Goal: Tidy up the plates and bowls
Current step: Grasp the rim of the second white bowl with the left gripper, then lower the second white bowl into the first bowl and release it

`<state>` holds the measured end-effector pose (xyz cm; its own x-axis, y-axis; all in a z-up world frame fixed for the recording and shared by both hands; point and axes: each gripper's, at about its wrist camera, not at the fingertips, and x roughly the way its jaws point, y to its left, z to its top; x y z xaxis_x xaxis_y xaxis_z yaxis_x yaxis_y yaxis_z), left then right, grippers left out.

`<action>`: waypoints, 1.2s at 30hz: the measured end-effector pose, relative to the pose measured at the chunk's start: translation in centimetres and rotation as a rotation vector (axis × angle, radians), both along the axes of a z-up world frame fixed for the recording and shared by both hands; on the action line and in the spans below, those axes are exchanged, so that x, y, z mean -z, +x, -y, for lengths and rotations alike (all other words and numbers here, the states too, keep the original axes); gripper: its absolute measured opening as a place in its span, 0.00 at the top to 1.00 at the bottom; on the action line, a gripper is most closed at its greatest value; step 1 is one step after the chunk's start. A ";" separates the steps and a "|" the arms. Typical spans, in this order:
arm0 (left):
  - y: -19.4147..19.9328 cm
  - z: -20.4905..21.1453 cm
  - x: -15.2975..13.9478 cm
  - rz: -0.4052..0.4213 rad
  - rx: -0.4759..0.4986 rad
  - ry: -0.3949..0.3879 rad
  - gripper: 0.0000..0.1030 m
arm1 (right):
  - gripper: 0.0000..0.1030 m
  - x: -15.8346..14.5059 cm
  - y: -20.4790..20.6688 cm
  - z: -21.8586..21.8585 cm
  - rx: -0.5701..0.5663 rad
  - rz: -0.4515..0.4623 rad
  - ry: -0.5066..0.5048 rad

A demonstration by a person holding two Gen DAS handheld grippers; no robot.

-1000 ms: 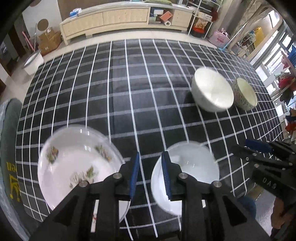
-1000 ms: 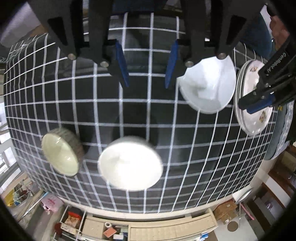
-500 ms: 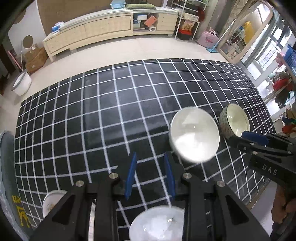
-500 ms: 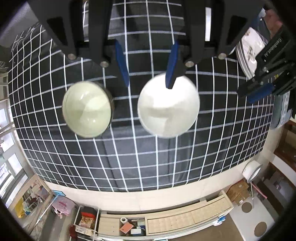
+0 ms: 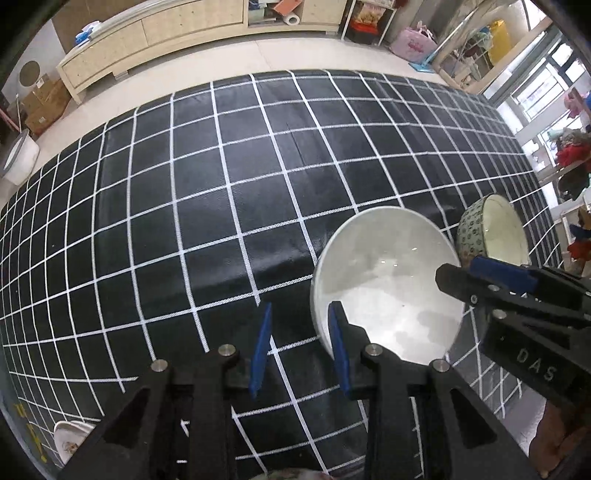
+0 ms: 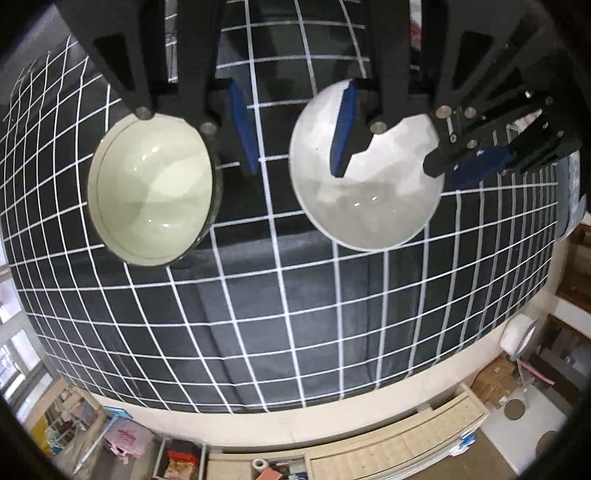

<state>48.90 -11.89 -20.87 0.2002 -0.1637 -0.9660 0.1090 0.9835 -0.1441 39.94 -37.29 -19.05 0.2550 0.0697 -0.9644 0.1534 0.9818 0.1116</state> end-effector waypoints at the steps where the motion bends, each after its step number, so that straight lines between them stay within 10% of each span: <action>1: 0.2 0.0 0.3 -0.003 -0.002 0.007 0.72 | 0.58 0.3 0.1 0.0 0.006 -0.004 -0.002; 8: 0.0 0.4 0.9 -0.001 0.006 0.009 0.85 | 0.87 1.7 -0.6 -1.0 -0.004 -0.031 0.013; 36: -5.3 -9.4 2.0 -0.014 -0.086 0.007 0.92 | 0.85 -0.2 -4.6 -17.8 -0.170 -0.070 0.010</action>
